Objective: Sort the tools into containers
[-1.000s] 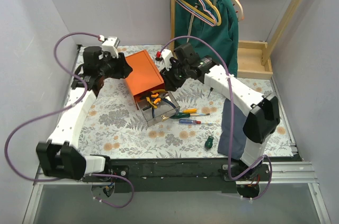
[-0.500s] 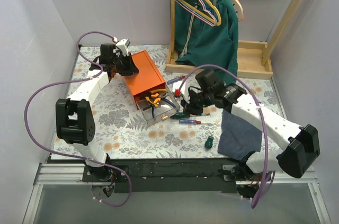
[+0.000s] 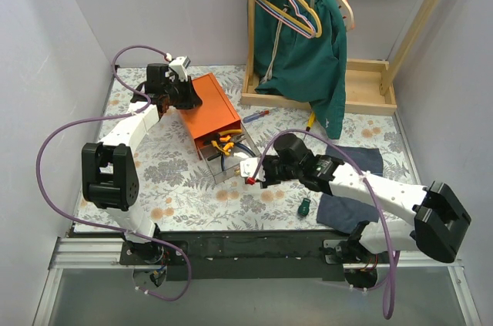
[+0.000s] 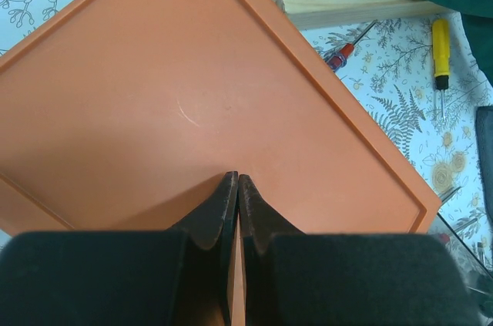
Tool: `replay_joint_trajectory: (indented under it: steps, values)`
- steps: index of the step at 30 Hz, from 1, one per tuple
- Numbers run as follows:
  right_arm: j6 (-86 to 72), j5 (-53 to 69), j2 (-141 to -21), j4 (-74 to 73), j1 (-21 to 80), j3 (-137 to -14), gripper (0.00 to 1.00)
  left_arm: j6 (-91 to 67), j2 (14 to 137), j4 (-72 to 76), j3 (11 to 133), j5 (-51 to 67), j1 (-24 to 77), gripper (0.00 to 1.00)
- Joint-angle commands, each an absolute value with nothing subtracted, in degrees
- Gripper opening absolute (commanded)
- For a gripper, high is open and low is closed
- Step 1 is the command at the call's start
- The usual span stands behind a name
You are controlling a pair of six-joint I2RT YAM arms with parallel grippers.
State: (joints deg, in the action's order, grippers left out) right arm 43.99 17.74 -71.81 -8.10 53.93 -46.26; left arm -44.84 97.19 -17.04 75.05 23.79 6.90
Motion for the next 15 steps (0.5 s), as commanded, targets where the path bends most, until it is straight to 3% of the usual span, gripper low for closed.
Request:
replay_joint_trajectory:
  steps: [1, 15]
  values:
    - [49.83, 12.05, -74.52, 9.13, 54.14, -46.23, 0.01, -41.84, 98.96, -22.41, 72.25, 19.42, 6.68, 0.0]
    - [54.93, 7.13, -90.25, 30.49, 54.84, -50.62, 0.01, -40.25, 104.5, -27.34, 74.62, 23.38, 6.77, 0.0]
